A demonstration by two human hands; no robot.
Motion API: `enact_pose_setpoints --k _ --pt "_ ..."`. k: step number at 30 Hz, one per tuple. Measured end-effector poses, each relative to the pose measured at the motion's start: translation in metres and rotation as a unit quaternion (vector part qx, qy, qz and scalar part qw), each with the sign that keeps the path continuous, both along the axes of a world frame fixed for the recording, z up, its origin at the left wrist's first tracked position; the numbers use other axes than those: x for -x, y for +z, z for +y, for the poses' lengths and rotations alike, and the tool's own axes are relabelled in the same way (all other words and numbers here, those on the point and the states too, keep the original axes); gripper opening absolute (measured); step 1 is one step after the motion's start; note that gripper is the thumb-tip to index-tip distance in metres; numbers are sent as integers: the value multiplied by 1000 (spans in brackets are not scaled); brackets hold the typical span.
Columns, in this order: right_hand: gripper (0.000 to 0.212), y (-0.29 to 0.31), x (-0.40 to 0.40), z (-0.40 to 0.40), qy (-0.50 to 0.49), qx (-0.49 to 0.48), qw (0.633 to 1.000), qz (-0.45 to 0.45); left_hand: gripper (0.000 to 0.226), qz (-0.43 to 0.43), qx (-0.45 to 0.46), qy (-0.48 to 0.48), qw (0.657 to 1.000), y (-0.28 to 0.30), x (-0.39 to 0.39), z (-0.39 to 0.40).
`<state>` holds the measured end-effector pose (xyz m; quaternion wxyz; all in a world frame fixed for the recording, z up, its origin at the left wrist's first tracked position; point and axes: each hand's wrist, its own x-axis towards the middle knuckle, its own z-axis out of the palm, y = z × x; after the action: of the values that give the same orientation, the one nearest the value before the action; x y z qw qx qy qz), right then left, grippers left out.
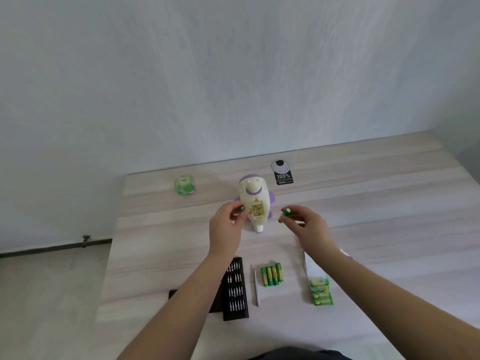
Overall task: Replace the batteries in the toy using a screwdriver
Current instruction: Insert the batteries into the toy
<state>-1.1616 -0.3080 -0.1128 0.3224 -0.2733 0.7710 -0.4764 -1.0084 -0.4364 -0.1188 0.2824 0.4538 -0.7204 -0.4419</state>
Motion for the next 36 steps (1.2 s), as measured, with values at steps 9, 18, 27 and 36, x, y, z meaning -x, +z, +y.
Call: enact_pose_setpoints --k 9,18,27,36 --pt "22 -3 4 -42 40 50 997 52 31 -75 102 -54 990 -5 20 -2" --pt "17 -17 3 -55 95 10 986 137 31 -111 128 -78 982 -12 24 -7" --pt "17 -25 2 -54 121 -19 971 207 23 -120 138 -81 980 -19 25 -13" --pt "13 -17 1 -66 140 -15 953 269 14 -146 182 -87 969 -24 26 -21"
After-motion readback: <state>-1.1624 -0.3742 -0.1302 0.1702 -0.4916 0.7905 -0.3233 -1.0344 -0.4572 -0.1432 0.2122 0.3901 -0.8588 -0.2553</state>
